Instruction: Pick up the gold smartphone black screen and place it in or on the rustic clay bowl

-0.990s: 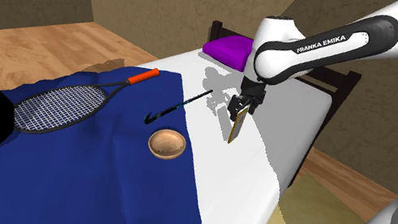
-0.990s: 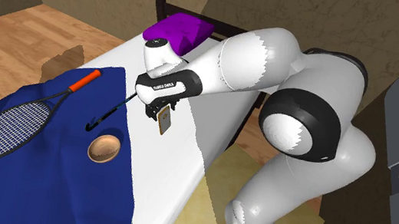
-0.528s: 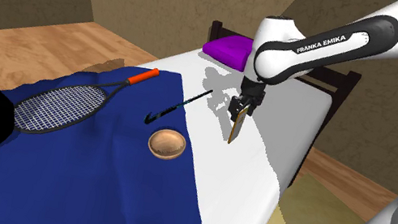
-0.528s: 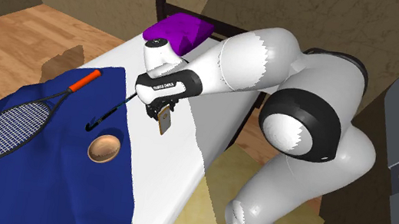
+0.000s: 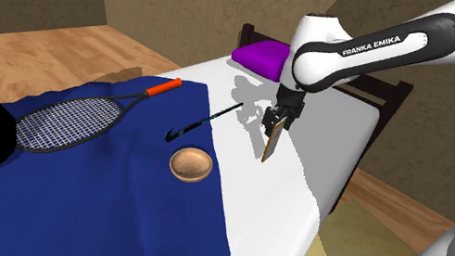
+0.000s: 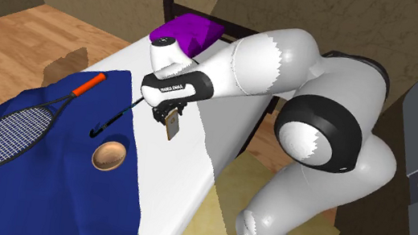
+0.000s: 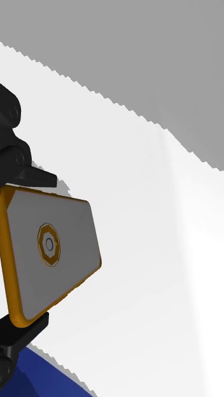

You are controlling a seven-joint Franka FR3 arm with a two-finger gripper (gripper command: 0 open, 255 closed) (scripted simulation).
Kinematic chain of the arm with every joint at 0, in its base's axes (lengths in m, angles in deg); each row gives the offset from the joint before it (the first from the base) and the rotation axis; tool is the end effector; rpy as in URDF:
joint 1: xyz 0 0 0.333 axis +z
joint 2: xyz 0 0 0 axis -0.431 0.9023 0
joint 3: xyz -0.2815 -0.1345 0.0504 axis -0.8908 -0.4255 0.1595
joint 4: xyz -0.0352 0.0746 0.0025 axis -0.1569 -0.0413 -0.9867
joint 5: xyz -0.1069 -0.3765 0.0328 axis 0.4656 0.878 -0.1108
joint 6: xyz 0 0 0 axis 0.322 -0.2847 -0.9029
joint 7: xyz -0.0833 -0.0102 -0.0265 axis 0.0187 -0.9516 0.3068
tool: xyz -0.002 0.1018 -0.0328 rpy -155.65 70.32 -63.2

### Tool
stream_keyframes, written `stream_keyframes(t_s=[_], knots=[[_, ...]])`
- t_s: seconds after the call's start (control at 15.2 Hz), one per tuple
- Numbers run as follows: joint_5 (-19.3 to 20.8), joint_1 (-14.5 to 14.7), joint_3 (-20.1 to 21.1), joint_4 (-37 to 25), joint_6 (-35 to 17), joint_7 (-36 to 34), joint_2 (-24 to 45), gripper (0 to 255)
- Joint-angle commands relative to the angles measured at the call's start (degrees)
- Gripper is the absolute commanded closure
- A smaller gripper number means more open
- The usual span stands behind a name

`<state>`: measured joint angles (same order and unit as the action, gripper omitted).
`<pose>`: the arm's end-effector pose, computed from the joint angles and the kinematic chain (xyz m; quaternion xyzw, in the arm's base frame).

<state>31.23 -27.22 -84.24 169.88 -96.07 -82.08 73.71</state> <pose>0.4885 0.0202 0.3881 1.0000 -0.0002 0.0015 0.0021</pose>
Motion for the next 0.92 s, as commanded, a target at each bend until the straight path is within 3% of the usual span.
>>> stream_keyframes(t_s=[0.0, 0.86], knots=[[-0.04, -0.01, -0.03, -0.93, 1.55, 0.07, -0.60, 255], [-0.26, -0.02, -0.17, -7.42, 11.79, 0.29, -4.37, 255]])
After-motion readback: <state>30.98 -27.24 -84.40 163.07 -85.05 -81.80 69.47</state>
